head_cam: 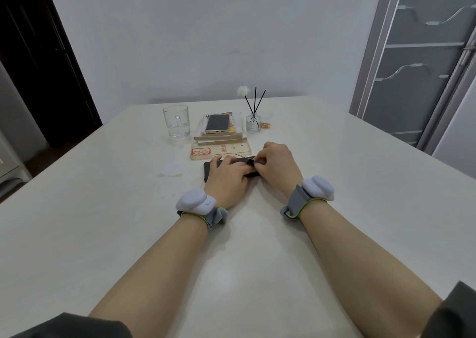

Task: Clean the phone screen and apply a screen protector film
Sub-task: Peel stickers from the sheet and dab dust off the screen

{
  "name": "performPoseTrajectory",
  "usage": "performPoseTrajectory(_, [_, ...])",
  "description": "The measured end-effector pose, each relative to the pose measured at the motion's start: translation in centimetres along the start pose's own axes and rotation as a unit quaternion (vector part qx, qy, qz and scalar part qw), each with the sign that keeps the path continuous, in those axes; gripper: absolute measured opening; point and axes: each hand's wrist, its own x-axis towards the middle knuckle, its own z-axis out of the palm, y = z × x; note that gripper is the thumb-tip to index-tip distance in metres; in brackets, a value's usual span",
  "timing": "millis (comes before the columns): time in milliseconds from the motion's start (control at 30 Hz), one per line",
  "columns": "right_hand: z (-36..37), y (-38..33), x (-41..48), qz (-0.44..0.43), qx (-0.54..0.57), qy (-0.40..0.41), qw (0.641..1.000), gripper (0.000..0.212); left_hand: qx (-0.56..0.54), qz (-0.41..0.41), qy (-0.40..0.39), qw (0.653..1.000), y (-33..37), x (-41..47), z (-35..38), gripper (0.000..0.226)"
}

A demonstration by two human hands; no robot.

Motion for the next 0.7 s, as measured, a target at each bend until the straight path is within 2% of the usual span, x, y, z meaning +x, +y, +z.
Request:
performPoseTrajectory(267, [0.3,0.4,0.2,0.048,-0.056,0.006,0.997,0.023,-0.017,-0.009,-0.004,1.0,0.0,0.0,-0.1,0.046])
performPoseTrajectory(467, [-0.1,0.4,-0.1,0.008,-0.017,-0.002,1.0,0.022,-0.012,0.0,-0.001,1.0,-0.1,0.0,-0.1,0.044])
performPoseTrajectory(700, [0.1,1.4,0.3,0.068,-0.077,0.03,0.994,0.023,-0.021,-0.007,-0.001,1.0,-0.1,0.0,0.0,0.046])
